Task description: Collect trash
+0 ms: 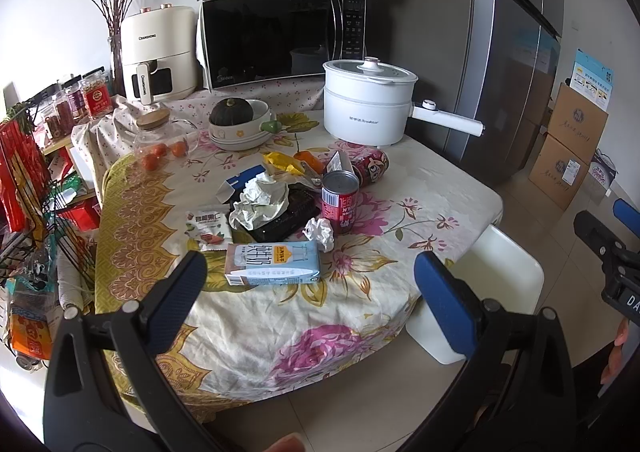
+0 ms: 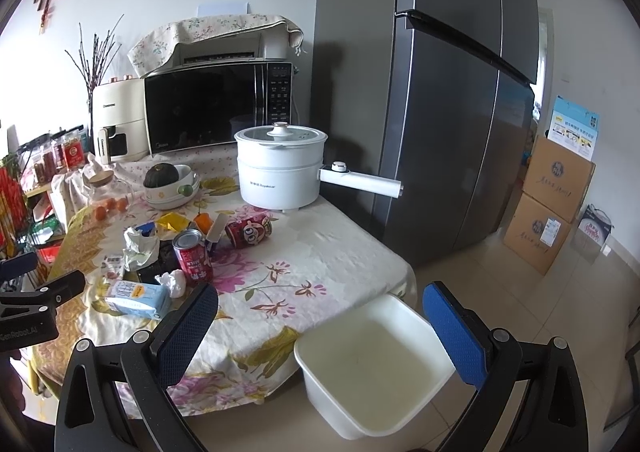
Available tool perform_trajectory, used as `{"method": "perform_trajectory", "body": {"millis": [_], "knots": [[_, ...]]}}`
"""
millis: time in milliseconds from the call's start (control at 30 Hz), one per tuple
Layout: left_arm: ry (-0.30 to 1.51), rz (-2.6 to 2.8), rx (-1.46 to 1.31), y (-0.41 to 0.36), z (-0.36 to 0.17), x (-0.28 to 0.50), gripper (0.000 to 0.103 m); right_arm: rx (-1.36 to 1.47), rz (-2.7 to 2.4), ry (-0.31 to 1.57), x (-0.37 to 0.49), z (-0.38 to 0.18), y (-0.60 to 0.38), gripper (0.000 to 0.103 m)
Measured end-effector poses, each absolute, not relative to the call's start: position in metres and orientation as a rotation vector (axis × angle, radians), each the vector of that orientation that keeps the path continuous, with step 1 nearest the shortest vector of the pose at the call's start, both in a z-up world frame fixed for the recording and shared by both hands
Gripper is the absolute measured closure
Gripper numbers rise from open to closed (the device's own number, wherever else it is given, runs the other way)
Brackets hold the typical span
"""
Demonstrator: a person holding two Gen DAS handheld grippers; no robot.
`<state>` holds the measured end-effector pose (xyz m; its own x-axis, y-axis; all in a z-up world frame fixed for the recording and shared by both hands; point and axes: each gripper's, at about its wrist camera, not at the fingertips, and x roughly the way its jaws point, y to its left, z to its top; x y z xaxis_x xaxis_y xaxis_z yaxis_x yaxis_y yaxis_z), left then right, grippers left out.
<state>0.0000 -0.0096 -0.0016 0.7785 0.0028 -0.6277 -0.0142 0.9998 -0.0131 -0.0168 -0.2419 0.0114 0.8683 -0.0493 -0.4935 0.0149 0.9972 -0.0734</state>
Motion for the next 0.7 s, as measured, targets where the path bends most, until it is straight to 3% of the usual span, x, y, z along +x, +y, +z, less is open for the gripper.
{"method": "perform_trajectory", "body": {"millis": [700], "knots": [[0.737,0.000,-0.048,0.001,-0.006,0.011,0.000,-0.100,-0.040,0.546,-0.008,0.010,-0.237,0.000]]}}
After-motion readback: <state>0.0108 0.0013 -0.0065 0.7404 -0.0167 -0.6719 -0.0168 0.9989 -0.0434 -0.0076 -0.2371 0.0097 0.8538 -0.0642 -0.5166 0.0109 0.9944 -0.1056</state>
